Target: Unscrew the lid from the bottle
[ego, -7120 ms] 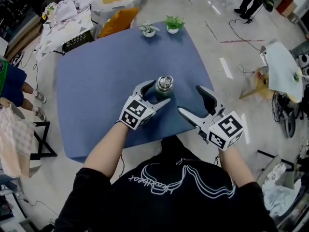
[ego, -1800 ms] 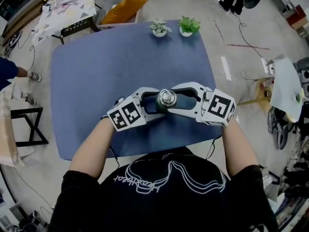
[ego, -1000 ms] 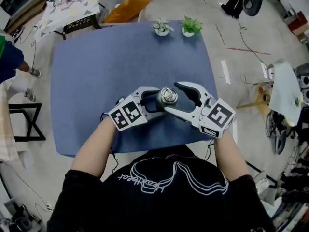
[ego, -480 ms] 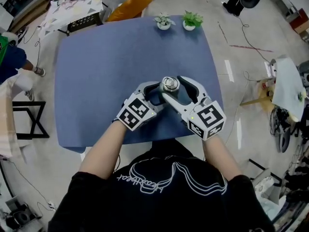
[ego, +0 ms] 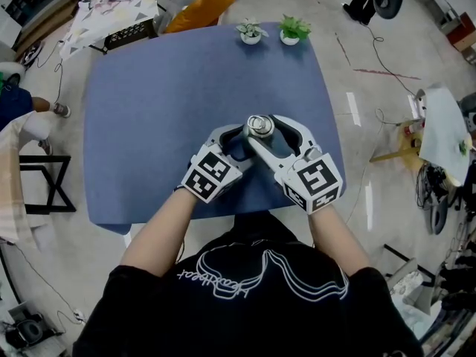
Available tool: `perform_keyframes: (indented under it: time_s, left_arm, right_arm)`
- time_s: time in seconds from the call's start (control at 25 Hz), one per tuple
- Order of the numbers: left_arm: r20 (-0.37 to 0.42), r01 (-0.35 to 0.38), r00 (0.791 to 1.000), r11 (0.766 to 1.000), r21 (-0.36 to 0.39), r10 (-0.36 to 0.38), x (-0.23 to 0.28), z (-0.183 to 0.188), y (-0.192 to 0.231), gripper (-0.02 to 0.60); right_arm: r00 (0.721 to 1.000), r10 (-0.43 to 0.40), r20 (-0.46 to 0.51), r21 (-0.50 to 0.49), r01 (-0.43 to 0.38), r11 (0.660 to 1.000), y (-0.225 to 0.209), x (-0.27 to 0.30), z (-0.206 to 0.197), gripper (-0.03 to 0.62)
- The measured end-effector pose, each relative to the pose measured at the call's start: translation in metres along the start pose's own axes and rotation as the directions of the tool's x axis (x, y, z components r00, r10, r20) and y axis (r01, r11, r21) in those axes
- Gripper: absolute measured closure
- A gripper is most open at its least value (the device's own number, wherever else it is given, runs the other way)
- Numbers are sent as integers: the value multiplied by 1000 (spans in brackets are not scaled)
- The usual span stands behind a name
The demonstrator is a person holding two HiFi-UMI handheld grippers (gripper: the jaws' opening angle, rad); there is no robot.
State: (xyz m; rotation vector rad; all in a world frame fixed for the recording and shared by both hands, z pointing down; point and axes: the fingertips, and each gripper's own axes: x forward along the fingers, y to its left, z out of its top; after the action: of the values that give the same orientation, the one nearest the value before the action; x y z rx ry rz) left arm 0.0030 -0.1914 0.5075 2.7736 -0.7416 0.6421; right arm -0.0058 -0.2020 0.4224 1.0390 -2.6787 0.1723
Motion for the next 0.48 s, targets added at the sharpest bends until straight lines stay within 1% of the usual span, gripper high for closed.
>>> perform_keyframes:
  time_s: [0.28, 0.48]
  left_arm:
    - [11, 34, 999, 999, 18, -34, 1, 0, 0, 265]
    - [-4, 94, 996, 995, 30, -94, 2, -1, -2, 265]
  right_arm:
    - [997, 77, -22, -12, -78, 997, 1, -1, -2, 347]
    - [987, 157, -40, -8, -157, 988, 2, -2, -3, 347]
